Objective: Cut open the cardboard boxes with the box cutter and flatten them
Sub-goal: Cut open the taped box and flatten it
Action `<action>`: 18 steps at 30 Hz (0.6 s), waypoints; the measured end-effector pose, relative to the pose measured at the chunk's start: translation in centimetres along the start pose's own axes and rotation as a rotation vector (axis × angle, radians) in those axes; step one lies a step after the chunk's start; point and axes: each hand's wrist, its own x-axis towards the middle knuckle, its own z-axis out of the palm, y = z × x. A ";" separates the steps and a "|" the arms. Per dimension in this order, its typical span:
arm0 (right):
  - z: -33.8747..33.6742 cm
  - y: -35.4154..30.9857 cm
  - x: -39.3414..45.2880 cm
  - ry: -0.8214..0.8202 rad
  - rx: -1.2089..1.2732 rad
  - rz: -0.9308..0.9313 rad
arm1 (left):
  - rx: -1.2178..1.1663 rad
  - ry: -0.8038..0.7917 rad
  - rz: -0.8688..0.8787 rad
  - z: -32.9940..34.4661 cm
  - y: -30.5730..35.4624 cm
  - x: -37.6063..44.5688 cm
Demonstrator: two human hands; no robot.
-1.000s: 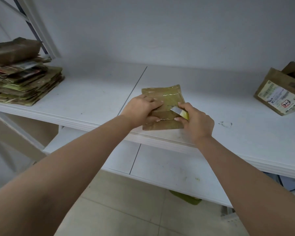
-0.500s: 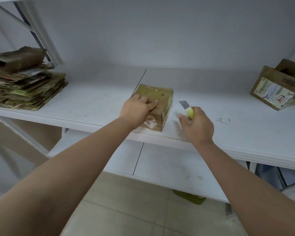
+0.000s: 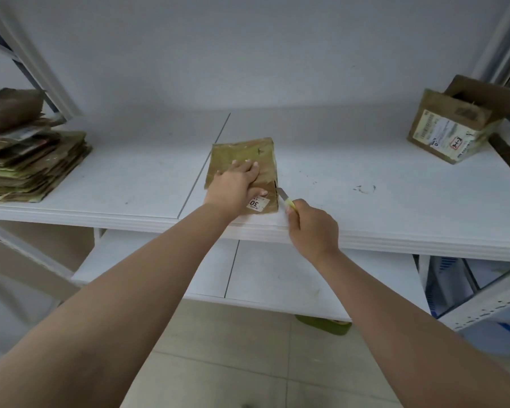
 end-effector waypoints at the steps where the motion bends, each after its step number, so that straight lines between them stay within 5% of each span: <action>1: 0.2 -0.1 0.0 0.006 -0.008 0.000 | 0.004 -0.003 -0.005 -0.1 0.1 -0.1; 11: 0.8 -0.4 0.5 0.034 -0.110 -0.061 | 0.155 -0.022 -0.011 -0.5 0.3 0.0; 18: 1.4 -1.2 0.7 -0.124 -0.283 0.008 | 0.146 -0.025 -0.013 -0.5 0.4 0.4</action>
